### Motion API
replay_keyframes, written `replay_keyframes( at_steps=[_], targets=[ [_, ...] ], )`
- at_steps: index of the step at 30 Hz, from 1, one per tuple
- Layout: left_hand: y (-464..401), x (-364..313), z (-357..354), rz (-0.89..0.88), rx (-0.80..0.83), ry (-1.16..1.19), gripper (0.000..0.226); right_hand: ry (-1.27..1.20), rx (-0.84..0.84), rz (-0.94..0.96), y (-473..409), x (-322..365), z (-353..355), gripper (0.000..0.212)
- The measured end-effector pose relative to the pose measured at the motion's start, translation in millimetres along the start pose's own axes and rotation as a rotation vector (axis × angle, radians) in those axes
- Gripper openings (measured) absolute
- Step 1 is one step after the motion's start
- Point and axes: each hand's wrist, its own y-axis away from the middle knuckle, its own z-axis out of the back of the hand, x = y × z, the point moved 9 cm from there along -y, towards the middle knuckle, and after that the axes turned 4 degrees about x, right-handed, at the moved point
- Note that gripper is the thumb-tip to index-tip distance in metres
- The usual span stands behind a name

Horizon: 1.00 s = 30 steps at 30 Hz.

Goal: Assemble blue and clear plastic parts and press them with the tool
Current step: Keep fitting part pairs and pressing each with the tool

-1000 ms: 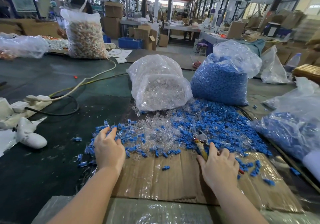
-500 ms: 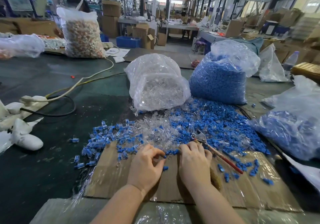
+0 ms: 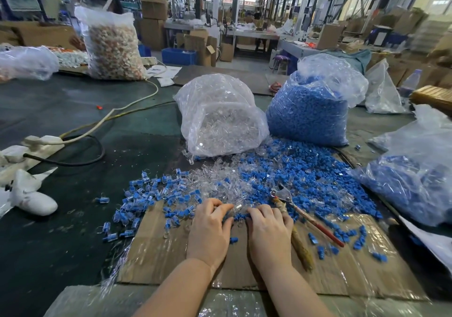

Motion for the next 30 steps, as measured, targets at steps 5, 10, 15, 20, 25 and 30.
replay_keyframes(
  at_steps=[5, 10, 15, 20, 25, 30],
  targets=[
    [4.6, -2.6, 2.1, -0.037, -0.004, -0.003, 0.036, -0.003, -0.066, -0.005, 3.2, -0.5, 3.1, 0.020],
    [5.8, -4.0, 4.6, -0.057, -0.009, 0.003, 0.035, 0.023, -0.061, 0.002, 2.5, 0.5, 1.1, 0.022],
    [6.4, -3.5, 7.7, -0.050, -0.027, 0.020, 0.033, 0.033, -0.125, 0.007, 4.0, 1.4, 7.4, 0.021],
    [6.1, -2.7, 8.3, -0.035, -0.029, 0.029, 0.032, 0.039, -0.116, -0.001, 3.7, -2.0, 0.8, 0.013],
    [6.5, -0.9, 8.1, -0.018, -0.025, 0.031, 0.032, 0.040, -0.040, 0.006, 1.3, -4.8, -9.8, 0.017],
    [6.5, -1.1, 8.6, -0.013, -0.018, 0.037, 0.031, 0.049, -0.074, -0.005, 1.9, -2.3, -3.5, 0.010]
  ],
)
